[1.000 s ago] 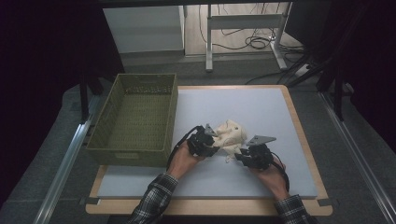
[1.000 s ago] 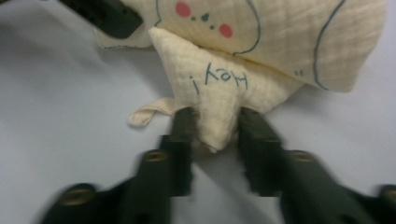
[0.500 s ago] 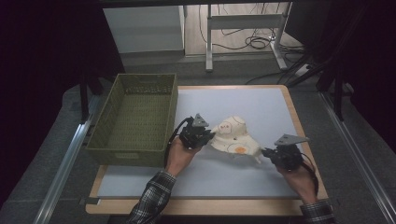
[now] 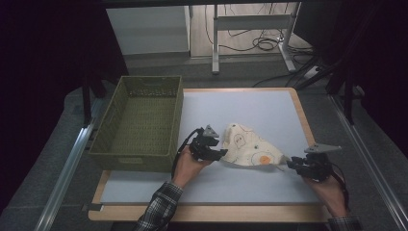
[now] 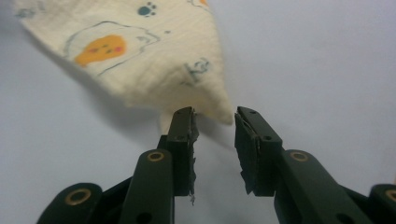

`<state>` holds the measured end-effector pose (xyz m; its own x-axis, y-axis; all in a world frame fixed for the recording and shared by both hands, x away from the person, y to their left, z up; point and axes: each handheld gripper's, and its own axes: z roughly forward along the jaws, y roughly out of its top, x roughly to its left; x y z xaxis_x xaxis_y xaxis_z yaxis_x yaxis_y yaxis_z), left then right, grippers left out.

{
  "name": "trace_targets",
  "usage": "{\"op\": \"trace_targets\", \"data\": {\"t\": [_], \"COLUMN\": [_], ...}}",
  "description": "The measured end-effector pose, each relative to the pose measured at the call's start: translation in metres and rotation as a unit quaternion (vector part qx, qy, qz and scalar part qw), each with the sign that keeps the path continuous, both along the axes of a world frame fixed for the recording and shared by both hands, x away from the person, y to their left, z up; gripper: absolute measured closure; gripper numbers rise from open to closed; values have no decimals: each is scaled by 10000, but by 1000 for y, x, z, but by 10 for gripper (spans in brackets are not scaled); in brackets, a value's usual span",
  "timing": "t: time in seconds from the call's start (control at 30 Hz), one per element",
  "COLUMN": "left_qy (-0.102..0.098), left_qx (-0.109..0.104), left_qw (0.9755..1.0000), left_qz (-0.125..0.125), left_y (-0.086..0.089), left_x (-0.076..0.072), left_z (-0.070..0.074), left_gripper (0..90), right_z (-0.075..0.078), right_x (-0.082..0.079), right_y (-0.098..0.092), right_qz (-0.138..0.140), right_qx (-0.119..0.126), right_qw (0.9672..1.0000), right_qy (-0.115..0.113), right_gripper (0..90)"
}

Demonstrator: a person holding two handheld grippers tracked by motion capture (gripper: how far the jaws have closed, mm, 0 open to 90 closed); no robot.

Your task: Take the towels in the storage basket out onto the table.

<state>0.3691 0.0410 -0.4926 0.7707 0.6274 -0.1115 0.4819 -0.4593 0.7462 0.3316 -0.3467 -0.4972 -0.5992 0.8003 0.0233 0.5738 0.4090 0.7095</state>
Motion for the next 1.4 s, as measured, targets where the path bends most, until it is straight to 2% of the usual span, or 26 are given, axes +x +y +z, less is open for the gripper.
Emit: {"op": "trace_targets", "data": {"t": [0.2,0.23,0.27,0.33,0.4,0.47,0.5,0.53,0.63,0.67,0.7,0.73,0.8,0.87,0.93,0.97,1.03,1.07,1.1,1.13,1.27,1.3,1.33,1.37,1.4], "left_qy": [68,96,145,188,172,88,88,8,40,73,55,87,120,83,65,50,-7,-97,-97,-155,-451,-451,-573,-674,-710], "left_qx": [-10,12,14,41,114,306,306,367,254,162,113,23,-52,-69,-150,-258,-327,-362,-362,-424,-508,-508,-528,-508,-477], "left_qw": [10000,10000,9999,9997,9997,9993,9993,9992,9995,9997,9998,9999,9998,9998,9998,9996,9994,9992,9992,9989,9976,9976,9969,9964,9963], "left_qz": [0,-14,-36,-119,-136,-184,-184,-183,-181,-157,-172,-138,-140,-142,-143,-136,-120,-140,-140,-151,-106,-106,-58,22,77], "left_y": [9,10,11,10,9,3,3,1,-1,-1,0,0,0,0,1,3,6,9,9,13,17,17,17,15,13], "left_x": [-14,-15,-15,-15,-14,-11,-11,-7,-2,0,2,5,7,8,8,8,6,4,4,3,3,3,5,11,17], "left_z": [-6,-10,-18,-26,-30,-38,-38,-40,-43,-44,-45,-45,-45,-44,-43,-41,-33,-22,-22,-9,23,23,35,47,55], "left_gripper": [413,413,357,299,282,277,278,289,348,396,396,483,609,737,842,853,857,859,859,859,859,858,858,856,856], "right_z": [5,6,7,7,7,7,7,6,3,-1,-1,-4,-5,-4,-4,0,2,10,10,18,41,41,47,63,63], "right_x": [-18,-21,-23,-23,-22,-17,-17,-14,-10,-5,-5,-1,2,5,5,5,4,1,1,0,0,0,2,11,11], "right_y": [3,6,12,18,22,31,31,36,39,40,40,38,37,36,36,36,36,35,35,32,28,28,27,27,27], "right_qz": [186,255,336,406,437,480,480,486,452,347,347,278,245,215,209,211,220,227,227,239,233,233,228,170,170], "right_qx": [169,188,219,212,210,204,204,145,14,-66,-66,-1,89,168,209,209,189,206,206,253,336,336,329,303,303], "right_qw": [9997,9995,9992,9989,9988,9986,9986,9987,9989,9993,9993,9996,9996,9996,9995,9995,9995,9993,9993,9991,9984,9984,9982,9978,9978], "right_qy": [23,16,6,-23,-47,-101,-101,-92,-106,-90,-90,-73,-62,-74,-55,-93,-116,-190,-190,-252,-395,-395,-456,-571,-571], "right_gripper": [640,625,603,585,573,539,539,529,534,601,601,699,789,854,871,880,881,883,883,883,884,884,884,884,884]}}
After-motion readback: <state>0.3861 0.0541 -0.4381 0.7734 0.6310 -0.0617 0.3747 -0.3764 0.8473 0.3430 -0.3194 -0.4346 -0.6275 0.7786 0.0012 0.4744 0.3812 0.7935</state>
